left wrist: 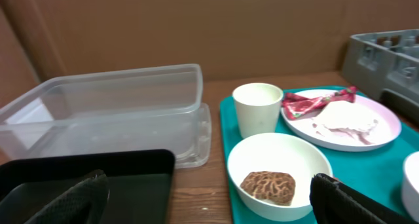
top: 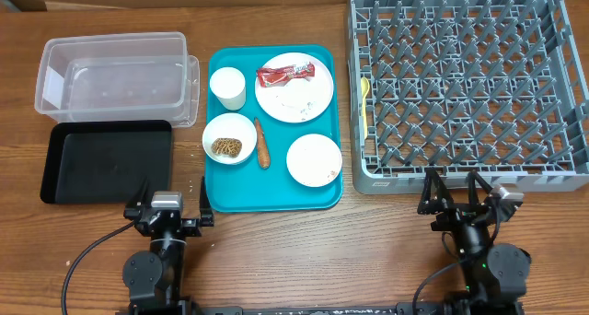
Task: Sort waste into correct bins and load items into the dishwasher
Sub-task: 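Move the left gripper over the bowl with brown food and grasp its rim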
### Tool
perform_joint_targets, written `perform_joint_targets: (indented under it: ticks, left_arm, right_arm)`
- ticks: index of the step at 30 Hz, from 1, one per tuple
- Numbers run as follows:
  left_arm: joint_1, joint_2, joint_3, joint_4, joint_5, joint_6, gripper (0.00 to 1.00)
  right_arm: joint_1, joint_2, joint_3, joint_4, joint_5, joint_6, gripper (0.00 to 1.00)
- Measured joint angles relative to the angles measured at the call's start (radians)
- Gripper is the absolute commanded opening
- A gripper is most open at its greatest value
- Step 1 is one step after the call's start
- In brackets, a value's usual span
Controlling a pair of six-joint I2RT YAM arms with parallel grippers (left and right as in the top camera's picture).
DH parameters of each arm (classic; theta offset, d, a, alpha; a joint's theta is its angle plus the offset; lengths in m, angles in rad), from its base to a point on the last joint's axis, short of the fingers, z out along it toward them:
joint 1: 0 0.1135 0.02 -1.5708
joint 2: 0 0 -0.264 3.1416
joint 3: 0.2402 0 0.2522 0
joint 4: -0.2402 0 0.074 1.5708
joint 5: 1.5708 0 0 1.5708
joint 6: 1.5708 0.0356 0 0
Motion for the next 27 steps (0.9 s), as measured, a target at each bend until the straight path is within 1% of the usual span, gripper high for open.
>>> perform_joint_targets:
  ticks: [5,8,11,15,19,22,27]
  left_arm:
    - [0.0,0.0,-0.001,0.007,-0.032,0.0,1.0]
    - [0.0,0.0,-0.004,0.06,-0.015,0.0,1.0]
    - [0.0,0.0,0.001,0.114,0.011,-0.002,1.0]
    - [0.0,0.014,0.072,0.068,0.035,-0.008,1.0]
    - [0.0,0.123,0.269,-0.019,0.047,-0.012,1.0]
    - [0.0,0.261,0.46,-0.09,0.068,-0.016,1.0]
    - [0.0,0.575,0.814,-0.329,0.124,-0.019,1.0]
  right_arm:
    - [0.0,0.008,0.175,-0.039,-0.017,0.008,1.0]
    - [0.0,0.05,0.295,-0.041,-0.014,-0.002,1.0]
    - [0.0,0.132,0.401,-0.045,-0.011,-0.042,1.0]
    - [0.0,0.283,0.528,-0.05,-0.01,-0.124,1.0]
    - [0.0,0.454,0.658,-0.069,-0.02,-0.2,1.0]
    - [0.0,0.586,0.767,-0.115,-0.049,-0.247,1.0]
    - [0.0,0.795,0.961,-0.274,-0.098,-0.288,1.0]
